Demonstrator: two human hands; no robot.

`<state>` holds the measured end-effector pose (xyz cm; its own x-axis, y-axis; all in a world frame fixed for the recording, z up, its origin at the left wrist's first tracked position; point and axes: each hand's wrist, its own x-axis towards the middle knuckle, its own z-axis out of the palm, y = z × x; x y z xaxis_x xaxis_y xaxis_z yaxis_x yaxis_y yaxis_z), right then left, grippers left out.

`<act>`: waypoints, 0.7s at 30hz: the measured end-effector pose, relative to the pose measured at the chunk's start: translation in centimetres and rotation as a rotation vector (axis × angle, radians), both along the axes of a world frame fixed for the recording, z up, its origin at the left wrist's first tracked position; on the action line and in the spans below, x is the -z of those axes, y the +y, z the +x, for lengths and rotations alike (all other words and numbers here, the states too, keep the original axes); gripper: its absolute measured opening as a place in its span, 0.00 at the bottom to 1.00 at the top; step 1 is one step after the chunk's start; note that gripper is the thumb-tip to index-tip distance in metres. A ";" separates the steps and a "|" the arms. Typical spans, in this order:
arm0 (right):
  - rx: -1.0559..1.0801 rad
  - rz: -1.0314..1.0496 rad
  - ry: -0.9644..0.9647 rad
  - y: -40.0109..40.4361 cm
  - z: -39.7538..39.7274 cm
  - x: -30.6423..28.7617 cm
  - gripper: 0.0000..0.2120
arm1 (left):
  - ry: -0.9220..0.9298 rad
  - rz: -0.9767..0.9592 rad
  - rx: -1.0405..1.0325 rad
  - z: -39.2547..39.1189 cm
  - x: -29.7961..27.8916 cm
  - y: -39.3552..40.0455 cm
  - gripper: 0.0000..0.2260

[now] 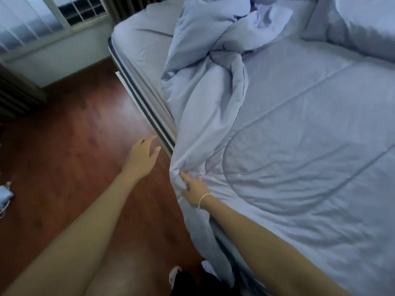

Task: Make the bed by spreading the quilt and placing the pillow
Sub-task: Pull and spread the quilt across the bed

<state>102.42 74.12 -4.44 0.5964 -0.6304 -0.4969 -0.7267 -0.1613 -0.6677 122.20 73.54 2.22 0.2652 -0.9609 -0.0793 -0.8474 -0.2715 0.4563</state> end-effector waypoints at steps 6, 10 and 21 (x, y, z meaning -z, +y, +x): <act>0.151 0.133 -0.084 -0.2 -2.9 -0.4 0.26 | -0.043 0.082 0.233 -3.5 2.4 -6.3 0.29; 0.380 -0.165 -0.009 -2.3 -6.4 0.1 0.18 | -0.194 0.133 0.515 -8.9 4.5 -9.1 0.38; 0.603 -0.058 0.787 5.9 -12.7 6.7 0.41 | -0.553 0.120 0.895 -2.8 10.2 -10.8 0.23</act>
<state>89.70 79.97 -11.12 -0.3188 -0.7556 -0.5722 -0.9305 0.3643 0.0375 119.37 62.75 -8.01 -0.5075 -0.8179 -0.2710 -0.8426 0.5368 -0.0423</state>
